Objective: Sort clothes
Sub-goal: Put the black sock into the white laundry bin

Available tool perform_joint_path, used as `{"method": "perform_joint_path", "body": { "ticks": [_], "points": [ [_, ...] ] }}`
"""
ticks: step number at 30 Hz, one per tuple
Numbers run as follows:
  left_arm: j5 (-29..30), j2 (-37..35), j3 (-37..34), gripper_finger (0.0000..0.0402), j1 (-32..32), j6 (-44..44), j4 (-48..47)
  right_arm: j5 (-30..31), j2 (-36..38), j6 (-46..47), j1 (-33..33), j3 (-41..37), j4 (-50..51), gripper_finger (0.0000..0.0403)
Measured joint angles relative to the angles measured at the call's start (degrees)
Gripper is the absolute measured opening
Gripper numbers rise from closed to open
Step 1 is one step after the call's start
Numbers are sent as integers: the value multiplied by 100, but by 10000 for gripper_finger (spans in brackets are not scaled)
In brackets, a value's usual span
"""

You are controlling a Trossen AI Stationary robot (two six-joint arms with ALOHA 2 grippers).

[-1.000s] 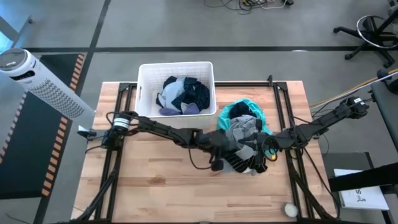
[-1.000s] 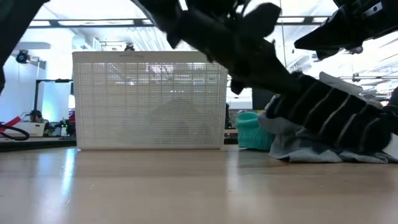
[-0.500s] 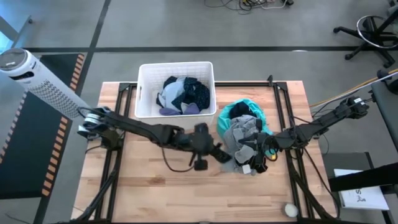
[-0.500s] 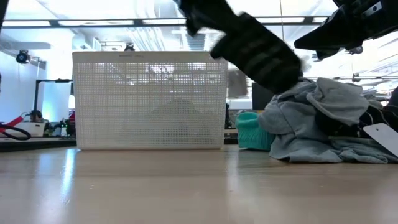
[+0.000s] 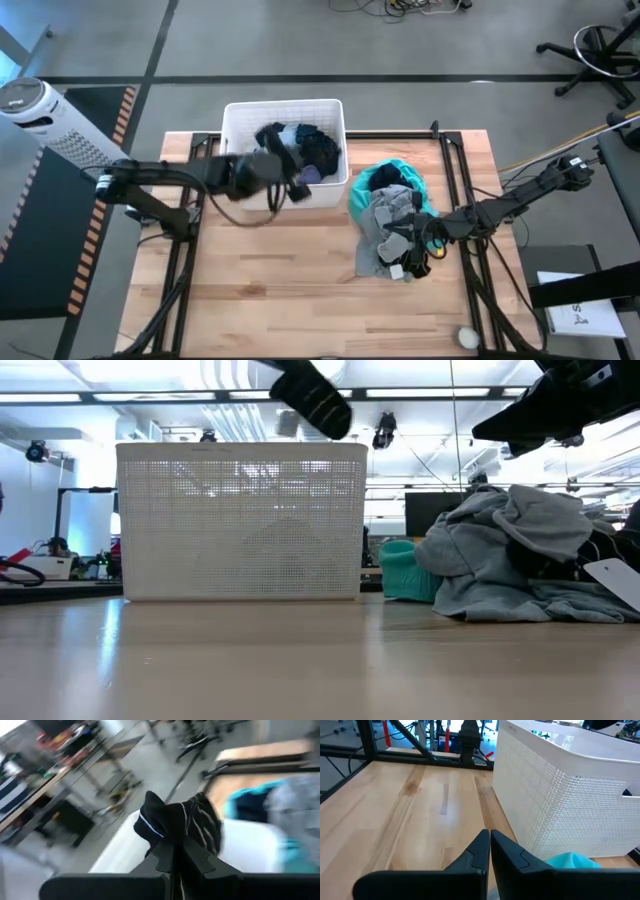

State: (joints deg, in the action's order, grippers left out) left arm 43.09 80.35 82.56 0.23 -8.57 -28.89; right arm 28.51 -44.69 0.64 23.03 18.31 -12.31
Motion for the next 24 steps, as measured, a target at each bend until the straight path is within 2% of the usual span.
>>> {"method": "perform_joint_path", "body": {
  "ticks": [5,9,13,17,24],
  "points": [
    [-128,-89,0,0,822,46,-478,2,-7,-15,0,0,-1,0],
    [-663,-27,-12,0,1336,215,-821,2,-7,-19,0,0,-2,0],
    [-1170,101,-65,10,1594,314,-866,2,-7,-28,0,0,1,0],
    [-1314,199,-68,50,1611,313,-866,2,-7,-55,0,0,-2,0],
    [-1364,99,-66,151,1363,-29,-662,-65,-3,3,-2,0,-7,0]
  ]
}}
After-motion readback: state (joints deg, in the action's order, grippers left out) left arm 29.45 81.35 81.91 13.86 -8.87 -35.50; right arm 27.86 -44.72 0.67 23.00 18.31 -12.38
